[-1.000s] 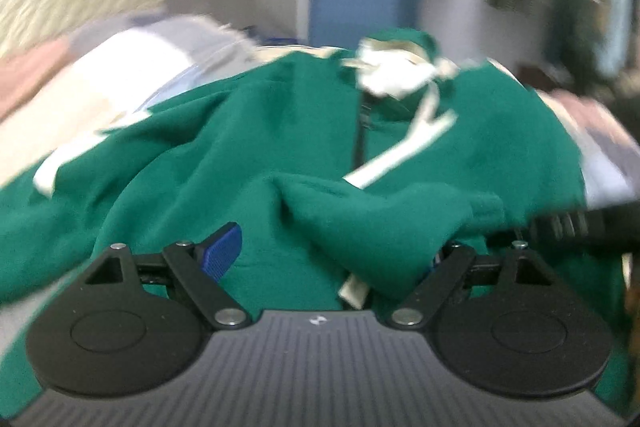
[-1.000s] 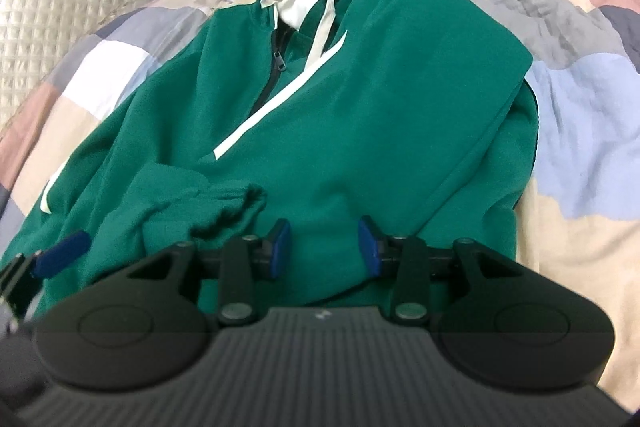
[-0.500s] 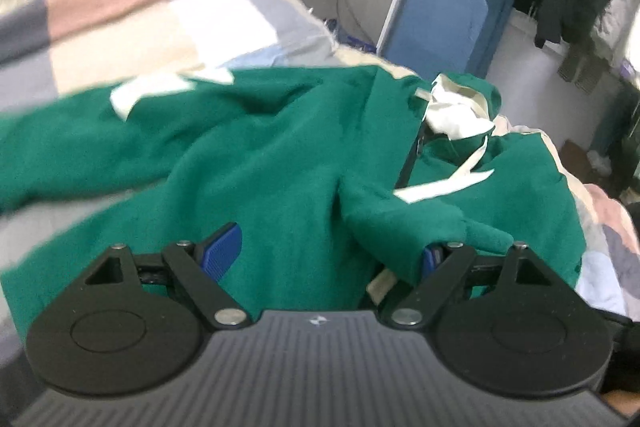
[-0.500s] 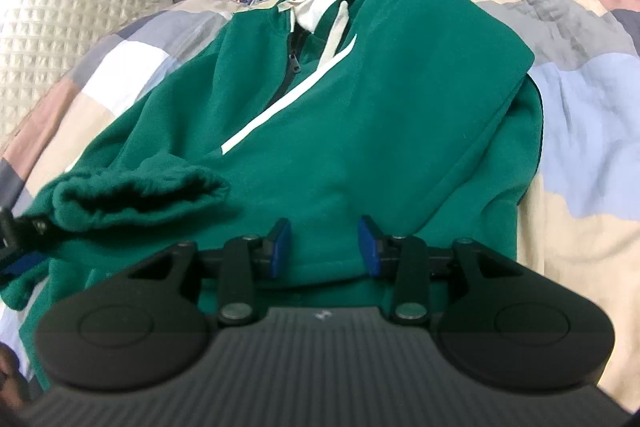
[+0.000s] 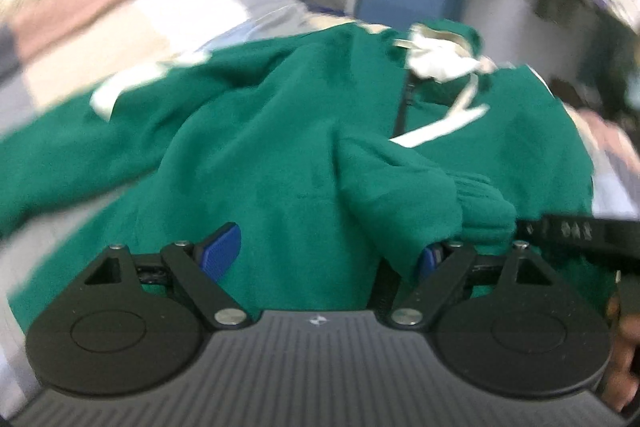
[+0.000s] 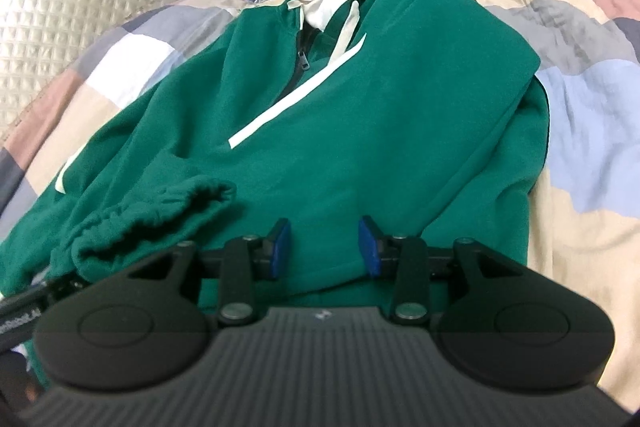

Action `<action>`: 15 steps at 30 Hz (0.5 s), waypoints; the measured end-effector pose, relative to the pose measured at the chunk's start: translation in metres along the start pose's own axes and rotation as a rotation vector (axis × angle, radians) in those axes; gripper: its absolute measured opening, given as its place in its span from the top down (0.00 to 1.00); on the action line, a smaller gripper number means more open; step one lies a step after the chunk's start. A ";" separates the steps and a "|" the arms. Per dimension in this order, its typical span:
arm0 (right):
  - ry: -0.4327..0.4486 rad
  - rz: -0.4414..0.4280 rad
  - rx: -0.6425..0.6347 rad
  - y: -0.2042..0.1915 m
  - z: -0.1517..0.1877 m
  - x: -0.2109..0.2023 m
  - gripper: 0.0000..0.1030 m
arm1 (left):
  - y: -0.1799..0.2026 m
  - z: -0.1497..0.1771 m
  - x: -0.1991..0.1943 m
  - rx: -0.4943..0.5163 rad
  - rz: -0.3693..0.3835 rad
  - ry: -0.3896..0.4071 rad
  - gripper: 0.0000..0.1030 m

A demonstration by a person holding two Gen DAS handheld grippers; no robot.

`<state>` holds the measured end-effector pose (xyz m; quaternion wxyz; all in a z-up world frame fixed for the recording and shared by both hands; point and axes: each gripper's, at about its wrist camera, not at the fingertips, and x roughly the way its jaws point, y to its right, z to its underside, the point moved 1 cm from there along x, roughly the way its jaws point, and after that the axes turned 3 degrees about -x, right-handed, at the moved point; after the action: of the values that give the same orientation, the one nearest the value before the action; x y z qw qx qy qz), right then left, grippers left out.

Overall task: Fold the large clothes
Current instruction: 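Move the left gripper over the other green sleeve cuff, then close the left gripper on the other sleeve cuff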

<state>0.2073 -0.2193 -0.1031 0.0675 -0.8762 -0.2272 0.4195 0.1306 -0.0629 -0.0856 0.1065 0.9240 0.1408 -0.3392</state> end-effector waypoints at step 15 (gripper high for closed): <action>-0.022 0.004 0.055 0.005 -0.002 0.003 0.62 | 0.074 0.018 -0.015 0.583 0.134 0.152 0.21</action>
<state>0.2124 -0.2223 -0.1056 0.0883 -0.8699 -0.2145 0.4353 0.1336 -0.1409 -0.0816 -0.1517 0.9456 -0.0163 -0.2874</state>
